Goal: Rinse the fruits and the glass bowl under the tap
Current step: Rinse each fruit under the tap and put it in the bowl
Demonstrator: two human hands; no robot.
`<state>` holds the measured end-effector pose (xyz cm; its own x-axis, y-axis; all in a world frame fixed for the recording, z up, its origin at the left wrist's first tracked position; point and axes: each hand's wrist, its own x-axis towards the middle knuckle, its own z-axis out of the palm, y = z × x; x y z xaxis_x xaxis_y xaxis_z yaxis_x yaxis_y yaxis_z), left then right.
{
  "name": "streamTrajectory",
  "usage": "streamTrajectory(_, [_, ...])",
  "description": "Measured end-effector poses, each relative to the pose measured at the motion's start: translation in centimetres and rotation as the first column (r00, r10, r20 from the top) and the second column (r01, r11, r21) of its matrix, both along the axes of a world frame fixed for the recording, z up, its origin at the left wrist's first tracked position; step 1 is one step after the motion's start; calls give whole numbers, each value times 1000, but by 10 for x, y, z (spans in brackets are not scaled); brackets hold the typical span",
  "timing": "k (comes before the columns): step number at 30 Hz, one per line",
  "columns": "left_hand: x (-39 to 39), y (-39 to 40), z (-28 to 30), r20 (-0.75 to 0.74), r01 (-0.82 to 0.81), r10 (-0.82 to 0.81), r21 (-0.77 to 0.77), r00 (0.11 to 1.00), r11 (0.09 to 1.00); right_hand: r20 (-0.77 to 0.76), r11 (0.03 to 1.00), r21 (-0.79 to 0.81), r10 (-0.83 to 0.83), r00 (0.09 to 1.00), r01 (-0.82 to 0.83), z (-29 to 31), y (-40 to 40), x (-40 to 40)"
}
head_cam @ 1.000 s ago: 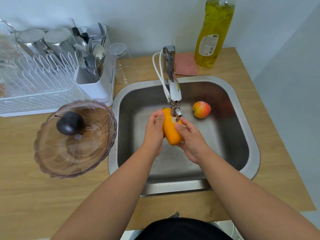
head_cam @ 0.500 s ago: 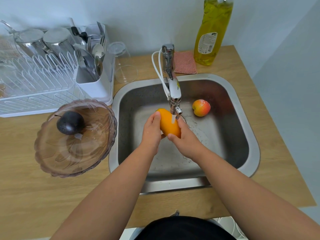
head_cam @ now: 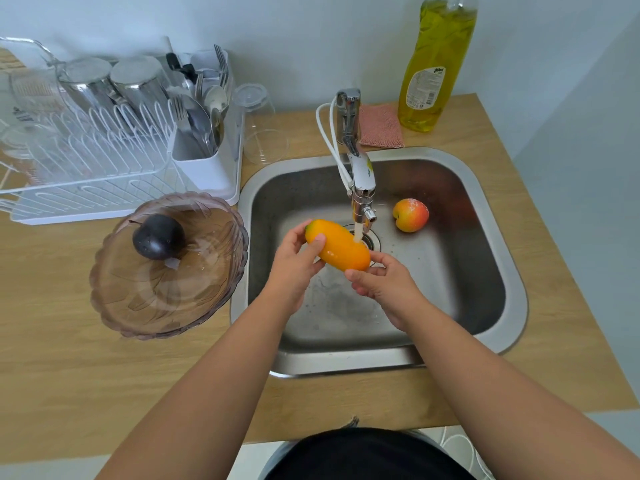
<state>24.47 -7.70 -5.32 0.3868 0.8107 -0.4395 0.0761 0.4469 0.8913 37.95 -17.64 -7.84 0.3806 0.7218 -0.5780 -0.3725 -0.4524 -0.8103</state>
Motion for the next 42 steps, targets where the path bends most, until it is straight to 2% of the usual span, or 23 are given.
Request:
streamTrajectory(5, [-28, -2, 8, -202, 126, -85, 202, 976, 971, -124, 999, -24, 32, 992, -35, -6, 0, -14])
streamTrajectory(8, [-41, -5, 11, -236, 155, -101, 224, 966, 962, -206, 999, -43, -12, 978, 3, -3, 3, -25])
streamTrajectory(14, [-59, -7, 9, -310, 237, -153, 252, 938, 938, -215, 993, -105, -69, 974, 47, 5, 4, -41])
streamTrajectory(20, [-68, -13, 16, -376, 315, -198, 279, 905, 907, -184, 986, -126, -131, 974, 109, 8, -1, -44])
streamTrajectory(25, [-76, -15, 32, -370, 289, -153, 347, 917, 892, -113, 988, -71, -141, 983, 134, 21, 9, -52])
streamTrajectory(30, [-106, -4, 66, -335, 198, -38, 459, 941, 866, 6, 997, 65, -52, 999, 51, 53, 42, -68])
streamTrajectory(33, [-131, 5, 79, -396, 143, 76, 496, 915, 857, 102, 989, 106, 92, 991, -103, 74, 71, -80])
streamTrajectory(35, [-147, 10, 79, -450, 96, 163, 498, 878, 862, 231, 966, 106, 205, 951, -234, 83, 92, -90])
streamTrajectory(37, [-160, 15, 75, -482, 54, 226, 499, 846, 865, 383, 923, 95, 312, 869, -373, 88, 110, -101])
streamTrajectory(40, [-171, 17, 63, -500, 41, 236, 481, 833, 876, 576, 829, -8, 461, 675, -559, 92, 132, -115])
streamTrajectory(42, [-176, 18, 56, -530, 39, 251, 477, 810, 878, 633, 768, -91, 536, 559, -634, 95, 145, -123])
